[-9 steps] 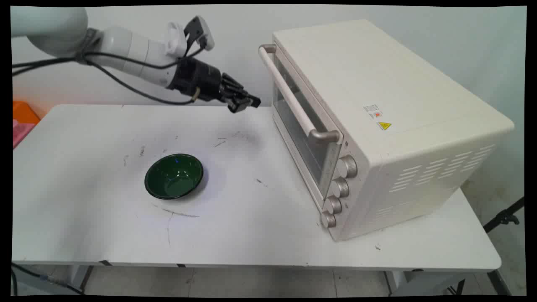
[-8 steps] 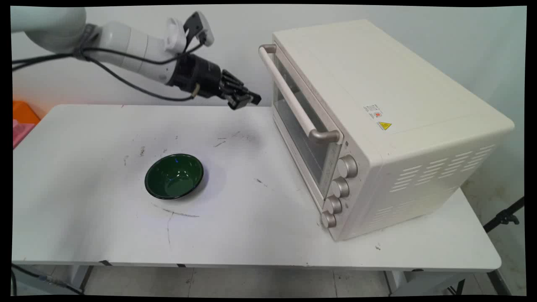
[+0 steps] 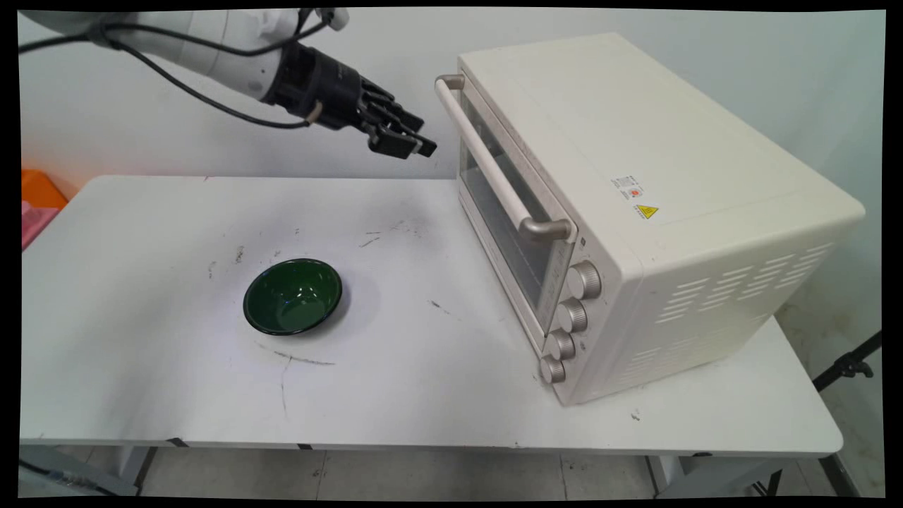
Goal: Open the oven
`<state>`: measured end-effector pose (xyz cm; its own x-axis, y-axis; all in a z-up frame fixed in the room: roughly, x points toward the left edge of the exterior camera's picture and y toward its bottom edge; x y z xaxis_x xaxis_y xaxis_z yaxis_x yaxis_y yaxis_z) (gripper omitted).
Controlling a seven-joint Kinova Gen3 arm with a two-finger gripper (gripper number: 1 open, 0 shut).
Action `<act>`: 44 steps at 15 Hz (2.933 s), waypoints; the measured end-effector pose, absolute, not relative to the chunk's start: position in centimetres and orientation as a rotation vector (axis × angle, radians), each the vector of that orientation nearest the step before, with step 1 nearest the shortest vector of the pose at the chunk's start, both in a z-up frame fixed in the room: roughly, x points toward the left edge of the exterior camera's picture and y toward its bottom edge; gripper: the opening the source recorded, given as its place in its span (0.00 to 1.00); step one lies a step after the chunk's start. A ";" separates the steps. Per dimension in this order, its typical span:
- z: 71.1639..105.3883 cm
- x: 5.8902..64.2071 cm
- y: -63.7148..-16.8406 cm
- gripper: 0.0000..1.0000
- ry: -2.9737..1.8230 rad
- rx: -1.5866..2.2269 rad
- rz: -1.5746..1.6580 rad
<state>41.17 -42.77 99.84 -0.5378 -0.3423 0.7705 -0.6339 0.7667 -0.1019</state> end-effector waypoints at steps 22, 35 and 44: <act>107.4 34.6 -45.6 1.00 -2.262 0.693 0.465; 105.4 30.9 -47.0 0.00 -2.293 0.724 0.467; 103.1 29.6 -48.3 0.00 -2.319 0.754 0.479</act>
